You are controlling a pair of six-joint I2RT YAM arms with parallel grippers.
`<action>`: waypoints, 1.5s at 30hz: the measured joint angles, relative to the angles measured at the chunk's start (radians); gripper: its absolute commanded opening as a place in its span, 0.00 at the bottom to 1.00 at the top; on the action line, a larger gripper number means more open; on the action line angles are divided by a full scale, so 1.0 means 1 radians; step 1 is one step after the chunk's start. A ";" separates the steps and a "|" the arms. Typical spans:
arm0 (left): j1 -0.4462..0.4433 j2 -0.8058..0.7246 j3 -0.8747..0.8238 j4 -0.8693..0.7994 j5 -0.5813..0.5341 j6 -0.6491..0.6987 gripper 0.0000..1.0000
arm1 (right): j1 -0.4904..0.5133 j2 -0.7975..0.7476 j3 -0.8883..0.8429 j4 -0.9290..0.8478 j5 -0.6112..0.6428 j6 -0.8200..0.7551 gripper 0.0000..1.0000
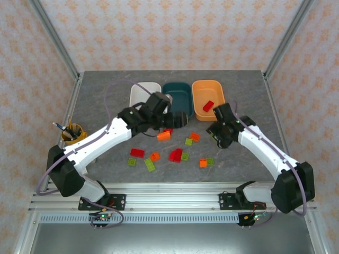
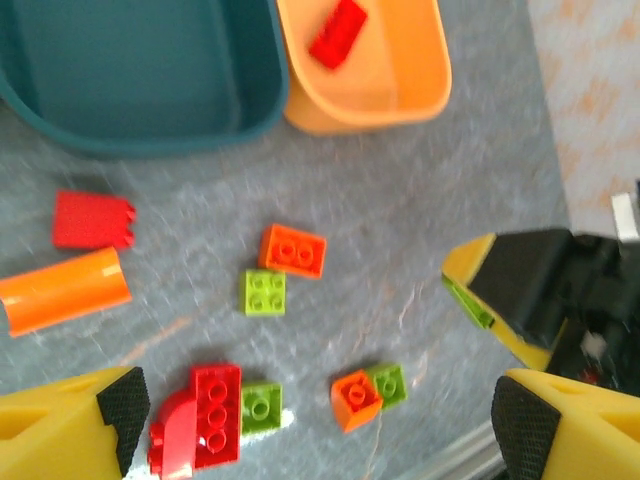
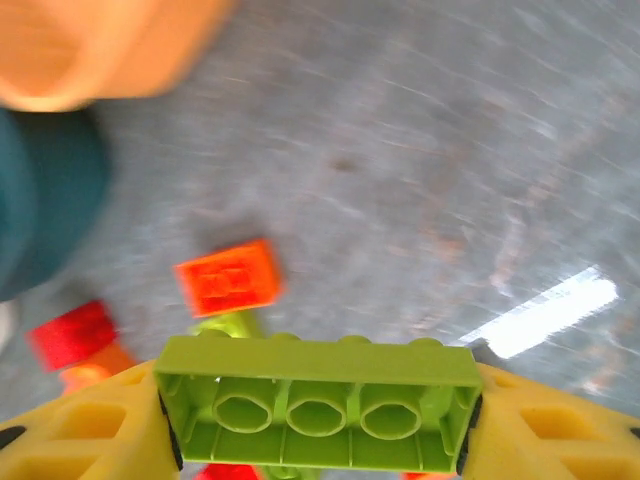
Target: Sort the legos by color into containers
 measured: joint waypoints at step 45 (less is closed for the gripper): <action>0.279 -0.274 -0.175 -0.246 -0.111 -0.121 0.91 | 0.136 0.830 1.149 -0.123 0.040 -0.444 0.81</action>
